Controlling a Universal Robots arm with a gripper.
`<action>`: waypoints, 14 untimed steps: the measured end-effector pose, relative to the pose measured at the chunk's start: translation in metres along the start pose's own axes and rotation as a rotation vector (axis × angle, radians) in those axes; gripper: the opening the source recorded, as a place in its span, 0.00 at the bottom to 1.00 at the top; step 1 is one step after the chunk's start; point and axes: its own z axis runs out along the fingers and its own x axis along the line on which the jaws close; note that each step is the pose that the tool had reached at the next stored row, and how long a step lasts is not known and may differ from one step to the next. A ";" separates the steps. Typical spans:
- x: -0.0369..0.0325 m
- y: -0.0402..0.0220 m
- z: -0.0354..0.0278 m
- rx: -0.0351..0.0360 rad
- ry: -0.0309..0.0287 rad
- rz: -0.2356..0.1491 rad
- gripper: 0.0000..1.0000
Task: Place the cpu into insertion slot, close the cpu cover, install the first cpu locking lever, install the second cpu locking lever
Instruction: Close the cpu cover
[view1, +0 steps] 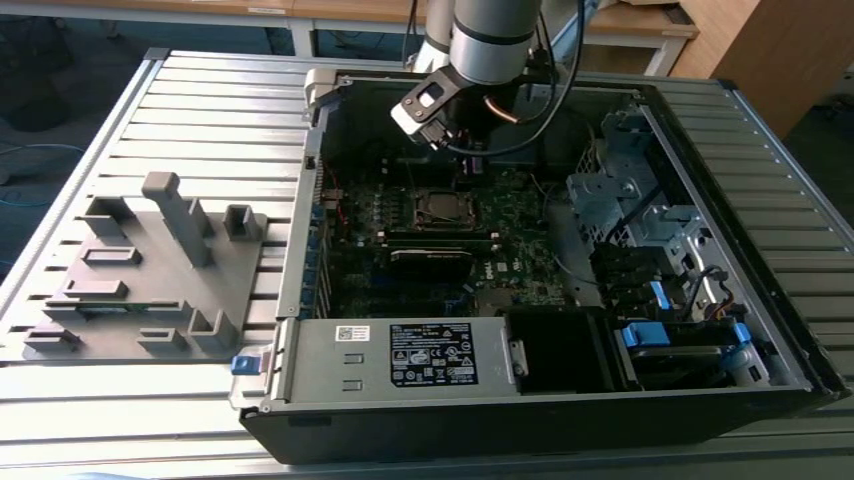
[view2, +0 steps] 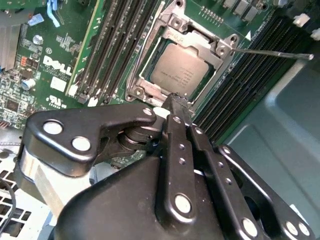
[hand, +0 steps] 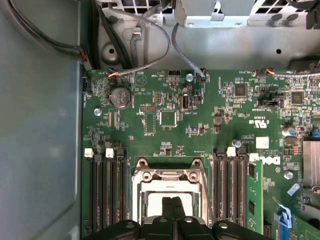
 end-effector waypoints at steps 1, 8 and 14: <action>0.0000 -0.0019 0.0004 0.0000 -0.0001 0.000 0.11; -0.0005 -0.0144 0.0094 0.0001 -0.0002 0.000 0.11; -0.0007 -0.0168 0.0140 0.0003 -0.0003 0.000 0.11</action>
